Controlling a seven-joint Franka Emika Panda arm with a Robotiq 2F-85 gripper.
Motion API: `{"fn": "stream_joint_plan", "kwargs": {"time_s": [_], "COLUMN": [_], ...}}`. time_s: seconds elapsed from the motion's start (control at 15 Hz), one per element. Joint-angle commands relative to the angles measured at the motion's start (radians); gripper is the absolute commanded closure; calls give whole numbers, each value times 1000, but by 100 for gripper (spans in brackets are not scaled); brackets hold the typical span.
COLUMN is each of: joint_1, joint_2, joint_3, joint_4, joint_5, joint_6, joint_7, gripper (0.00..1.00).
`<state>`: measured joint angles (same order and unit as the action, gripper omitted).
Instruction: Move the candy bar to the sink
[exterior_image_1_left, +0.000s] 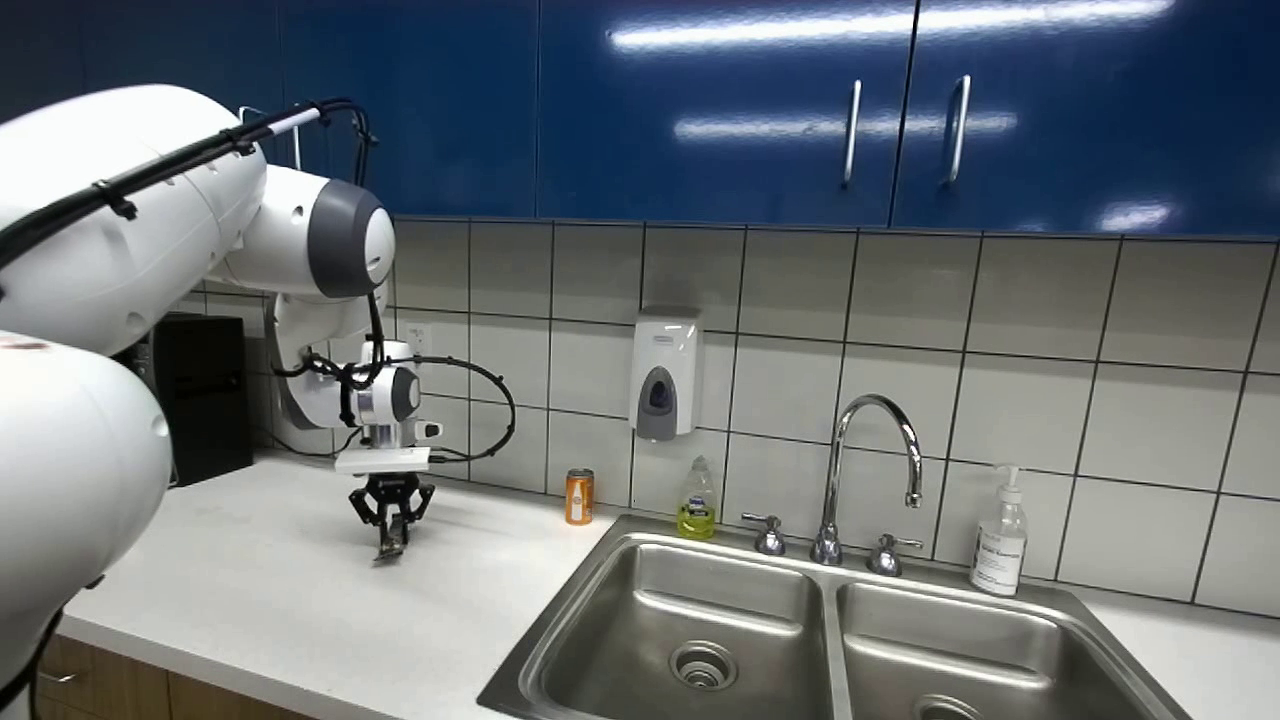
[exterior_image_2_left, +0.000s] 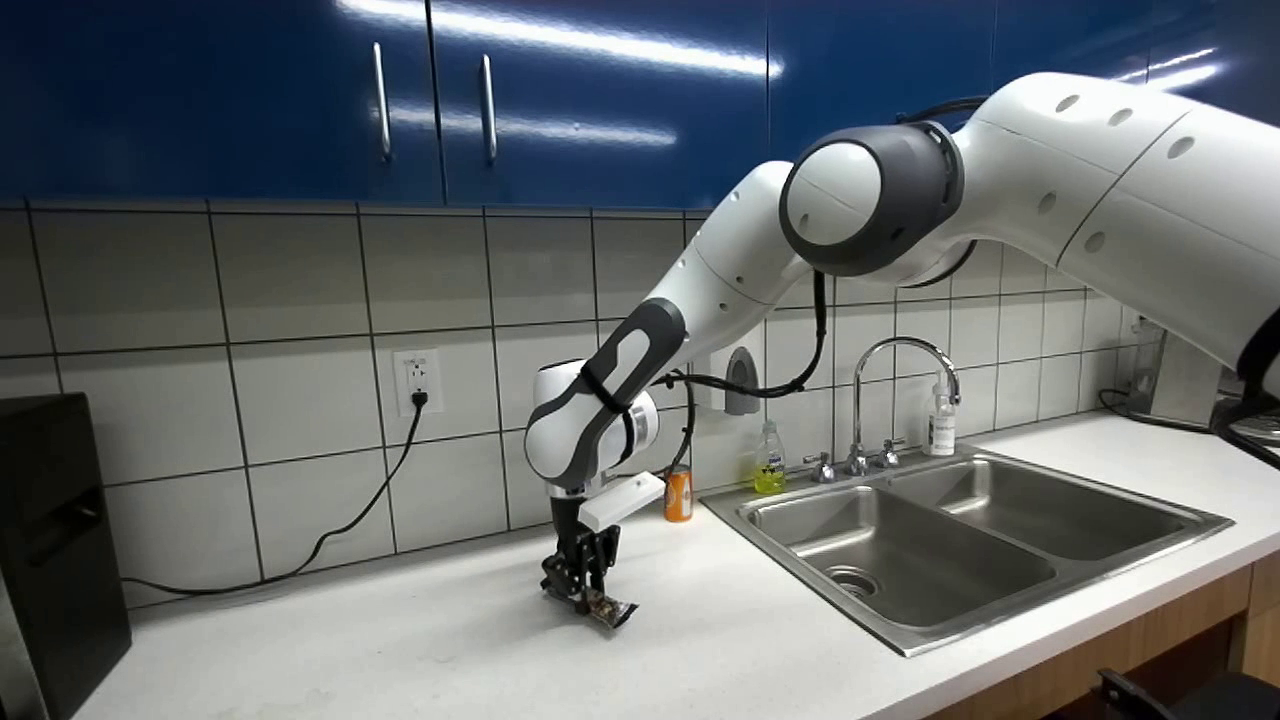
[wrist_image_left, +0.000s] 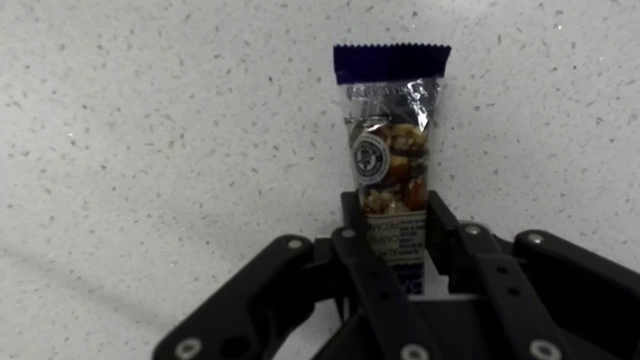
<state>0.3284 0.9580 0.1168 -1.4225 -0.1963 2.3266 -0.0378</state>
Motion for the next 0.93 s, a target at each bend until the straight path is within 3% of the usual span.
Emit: {"fn": "stream_joint_plan", "kwargs": {"time_s": [0.0, 0.4, 0.87], "joint_1": [4, -8, -59], "joint_2": [-88, -194, -383], "joint_3": [-9, -11, -31], "joint_4": [-88, -223, -464], "joint_5": [-2, 8, 40], "joint_6": [33, 85, 194], "joint_7": [28, 68, 125], "gripper": [92, 92, 92]}}
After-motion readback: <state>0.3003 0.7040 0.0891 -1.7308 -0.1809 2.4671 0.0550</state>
